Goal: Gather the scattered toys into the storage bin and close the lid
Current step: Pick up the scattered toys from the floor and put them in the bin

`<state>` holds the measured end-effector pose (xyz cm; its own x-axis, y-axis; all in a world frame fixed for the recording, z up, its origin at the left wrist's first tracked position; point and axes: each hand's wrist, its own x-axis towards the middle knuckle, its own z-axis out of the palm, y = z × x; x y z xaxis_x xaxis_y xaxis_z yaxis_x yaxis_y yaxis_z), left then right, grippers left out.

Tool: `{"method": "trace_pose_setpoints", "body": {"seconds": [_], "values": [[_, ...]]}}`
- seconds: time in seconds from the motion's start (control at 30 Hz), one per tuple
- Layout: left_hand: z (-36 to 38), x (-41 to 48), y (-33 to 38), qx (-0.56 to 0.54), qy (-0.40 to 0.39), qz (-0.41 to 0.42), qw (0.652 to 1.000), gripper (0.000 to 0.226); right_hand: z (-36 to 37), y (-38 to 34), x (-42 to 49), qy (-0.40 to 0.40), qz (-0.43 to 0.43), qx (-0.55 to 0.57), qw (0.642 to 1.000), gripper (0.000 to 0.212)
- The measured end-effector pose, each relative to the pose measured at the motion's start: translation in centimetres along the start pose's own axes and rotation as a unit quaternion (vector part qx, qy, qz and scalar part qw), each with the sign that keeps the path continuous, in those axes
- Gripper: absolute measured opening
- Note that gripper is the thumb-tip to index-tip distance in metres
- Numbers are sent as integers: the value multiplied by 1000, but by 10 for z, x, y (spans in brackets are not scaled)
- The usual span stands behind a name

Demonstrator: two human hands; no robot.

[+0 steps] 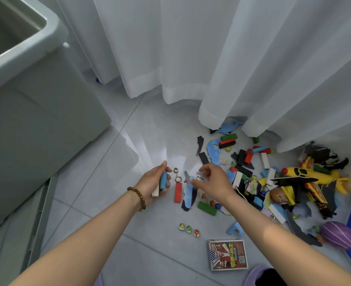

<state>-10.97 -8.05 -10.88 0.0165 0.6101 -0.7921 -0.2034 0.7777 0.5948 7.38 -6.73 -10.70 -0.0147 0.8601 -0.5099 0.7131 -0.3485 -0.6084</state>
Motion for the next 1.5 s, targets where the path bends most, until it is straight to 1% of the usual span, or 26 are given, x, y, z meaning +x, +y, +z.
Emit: {"method": "trace_pose_setpoints", "body": {"seconds": [0.07, 0.1, 0.17, 0.27, 0.4, 0.5, 0.67, 0.87, 1.03, 1.17, 1.3, 1.4, 1.5], "values": [[-4, -1, -7, 71, 7, 8, 997, 33, 9, 9, -2, -2, 11, -72, 997, 62], [-5, -2, -10, 107, 10, 9, 994, 32, 14, 11, -4, 1, 9, -88, 996, 64], [-8, -4, -16, 157, 12, 12, 987, 32, 23, 8, -6, 16, 4, -94, 995, 63], [-11, -5, -20, 193, 9, 8, 981, 31, 36, 2, -7, 43, 3, -89, 995, 53], [-8, -4, -19, 195, -22, 3, 981, 31, 46, 0, -8, 48, -11, -52, 997, 45], [-5, -3, -19, 191, -53, -11, 980, 30, 48, 0, -5, 38, -15, -29, 999, 46], [-7, -2, -20, 172, -61, -27, 983, 32, 44, -1, 2, 7, -5, -31, 999, 56], [-9, 0, -21, 162, -74, -40, 983, 36, 44, -3, 5, -9, 1, -33, 999, 49], [-10, 0, -22, 149, -82, -46, 984, 29, 46, -6, 7, -1, 19, -12, 1000, 47], [-12, 2, -26, 149, -85, -45, 984, 32, 43, -10, 9, -27, 48, 8, 998, 51], [-16, 2, -26, 156, -80, -44, 984, 35, 37, -12, 12, -67, 42, 13, 997, 37], [-18, -1, -23, 153, -79, -45, 984, 34, 32, -11, 13, -96, 40, 59, 993, 40], [-20, -3, -24, 156, -91, -53, 982, 35, 36, -9, 13, -81, 40, 88, 992, 43]]}}
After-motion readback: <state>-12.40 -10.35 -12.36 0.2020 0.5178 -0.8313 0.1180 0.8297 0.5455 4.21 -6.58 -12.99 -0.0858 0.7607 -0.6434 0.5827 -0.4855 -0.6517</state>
